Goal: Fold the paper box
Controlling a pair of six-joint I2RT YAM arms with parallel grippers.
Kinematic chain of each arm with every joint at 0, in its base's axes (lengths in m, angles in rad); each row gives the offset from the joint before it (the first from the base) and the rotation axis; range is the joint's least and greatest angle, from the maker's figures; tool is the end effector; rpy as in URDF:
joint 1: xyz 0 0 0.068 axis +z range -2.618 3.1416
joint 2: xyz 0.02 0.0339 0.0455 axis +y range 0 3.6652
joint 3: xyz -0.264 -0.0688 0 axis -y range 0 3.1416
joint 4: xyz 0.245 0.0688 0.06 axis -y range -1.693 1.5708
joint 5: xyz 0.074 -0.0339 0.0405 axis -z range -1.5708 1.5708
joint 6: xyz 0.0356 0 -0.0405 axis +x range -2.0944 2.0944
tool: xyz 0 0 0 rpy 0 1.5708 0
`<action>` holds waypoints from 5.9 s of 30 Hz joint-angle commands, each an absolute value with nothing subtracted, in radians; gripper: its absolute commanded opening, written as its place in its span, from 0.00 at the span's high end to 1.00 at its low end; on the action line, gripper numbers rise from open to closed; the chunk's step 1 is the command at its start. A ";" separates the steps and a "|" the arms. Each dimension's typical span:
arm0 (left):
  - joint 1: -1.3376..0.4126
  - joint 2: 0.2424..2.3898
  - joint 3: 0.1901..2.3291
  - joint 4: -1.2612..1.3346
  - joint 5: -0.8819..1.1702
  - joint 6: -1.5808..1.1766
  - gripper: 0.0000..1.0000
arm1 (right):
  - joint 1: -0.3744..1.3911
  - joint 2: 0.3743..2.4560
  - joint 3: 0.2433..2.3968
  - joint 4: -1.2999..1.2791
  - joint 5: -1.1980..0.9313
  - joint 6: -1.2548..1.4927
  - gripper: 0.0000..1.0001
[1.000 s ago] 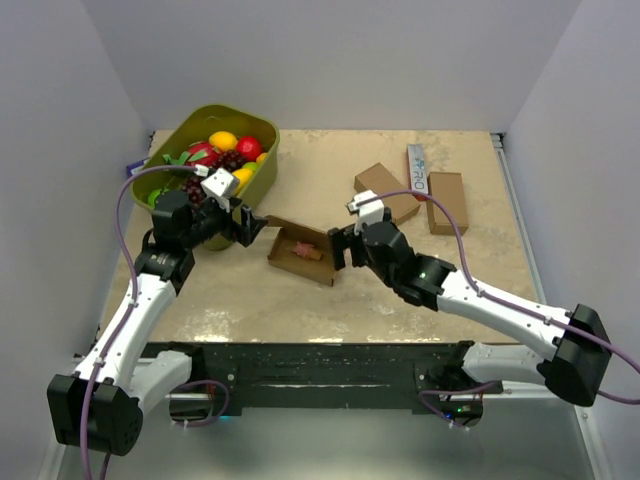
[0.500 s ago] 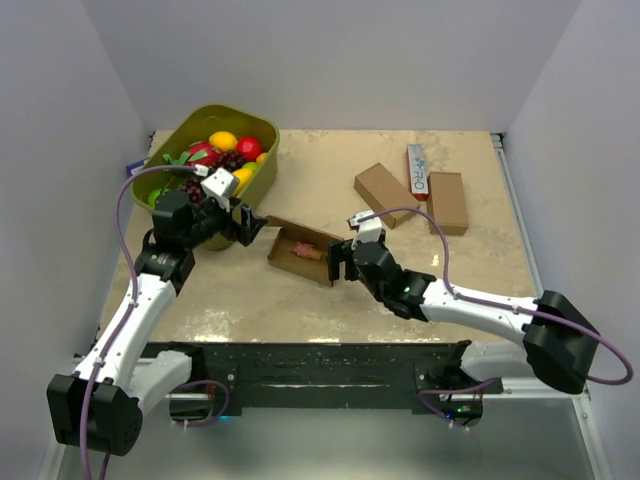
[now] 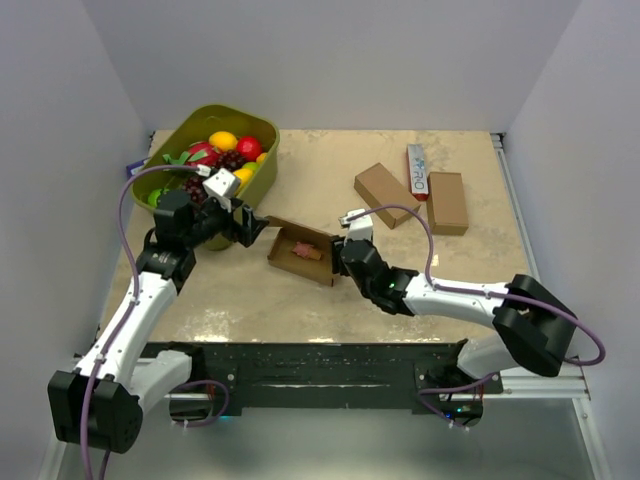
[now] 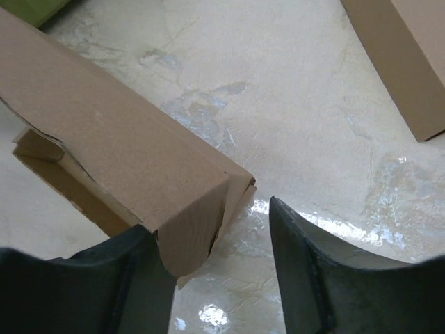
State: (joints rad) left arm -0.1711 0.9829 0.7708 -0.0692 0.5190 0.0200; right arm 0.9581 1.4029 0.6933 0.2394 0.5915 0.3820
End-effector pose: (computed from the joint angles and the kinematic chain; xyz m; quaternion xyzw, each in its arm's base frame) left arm 0.2202 -0.0560 0.3111 0.2272 0.7543 -0.2483 0.5637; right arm 0.1848 0.2284 0.2128 -0.0855 0.8251 0.1159 0.5464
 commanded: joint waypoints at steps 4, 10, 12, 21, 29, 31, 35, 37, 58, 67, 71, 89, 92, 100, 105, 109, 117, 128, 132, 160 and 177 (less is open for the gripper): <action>-0.181 0.996 0.764 -0.040 0.564 0.018 0.12 | 0.947 1.402 0.738 0.241 0.675 0.279 0.64; -0.209 0.988 0.755 -0.028 0.575 0.017 0.12 | 0.891 1.371 0.730 0.236 0.595 0.173 0.65; -0.219 0.977 0.753 -0.035 0.560 0.015 0.11 | 0.868 1.377 0.739 0.229 0.569 0.146 0.65; -0.420 0.798 0.654 -0.015 0.252 -0.196 0.16 | 0.752 1.400 0.791 0.196 0.377 0.055 0.69; -0.443 0.764 0.499 0.054 0.026 -0.298 0.19 | 0.749 1.416 0.821 0.152 0.311 0.067 0.69; -0.452 0.801 0.491 0.070 0.018 -0.293 0.19 | 0.747 1.414 0.818 0.150 0.302 0.071 0.69; -0.459 0.839 0.479 0.104 -0.027 -0.270 0.19 | 0.746 1.413 0.818 0.141 0.288 0.075 0.69; -0.459 0.857 0.462 0.136 -0.049 -0.261 0.19 | 0.747 1.410 0.818 0.137 0.288 0.075 0.69; -0.459 1.054 0.411 0.413 0.040 -0.149 0.31 | 0.741 1.419 0.862 0.038 0.287 0.117 0.74; -0.460 1.130 0.426 0.469 0.063 -0.135 0.42 | 0.739 1.439 0.868 0.008 0.310 0.126 0.77; -0.462 1.158 0.423 0.495 0.067 -0.126 0.44 | 0.739 1.447 0.862 0.011 0.313 0.132 0.79; -0.500 1.242 0.501 0.500 0.092 -0.195 0.94 | 0.739 1.465 0.890 0.003 0.396 0.227 0.90; -0.525 1.267 0.523 0.491 0.065 -0.235 0.99 | 0.741 1.474 0.899 0.003 0.403 0.261 0.91; -0.615 1.339 0.552 0.479 -0.063 -0.293 1.00 | 0.752 1.483 0.890 0.003 0.420 0.351 0.94; -0.685 1.367 0.568 0.462 -0.162 -0.307 1.00 | 0.767 1.479 0.862 0.020 0.414 0.393 0.95; -0.722 1.403 0.586 0.456 -0.187 -0.317 1.00 | 0.778 1.480 0.842 0.021 0.420 0.414 0.96; -0.796 1.424 0.554 0.453 -0.267 -0.383 1.00 | 0.811 1.453 0.789 0.026 0.469 0.456 0.96; -0.811 1.396 0.543 0.508 -0.249 -0.442 1.00 | 0.857 1.474 0.764 0.034 0.515 0.489 0.96; -0.815 1.405 0.537 0.526 -0.239 -0.462 1.00 | 0.870 1.483 0.769 0.029 0.531 0.492 0.96; -0.936 1.457 0.411 0.480 -0.575 -0.423 1.00 | 0.893 1.218 0.799 -0.345 0.400 0.518 0.13; -0.937 1.519 0.387 0.540 -0.620 -0.391 1.00 | 0.893 1.003 0.917 -0.650 0.009 0.338 0.14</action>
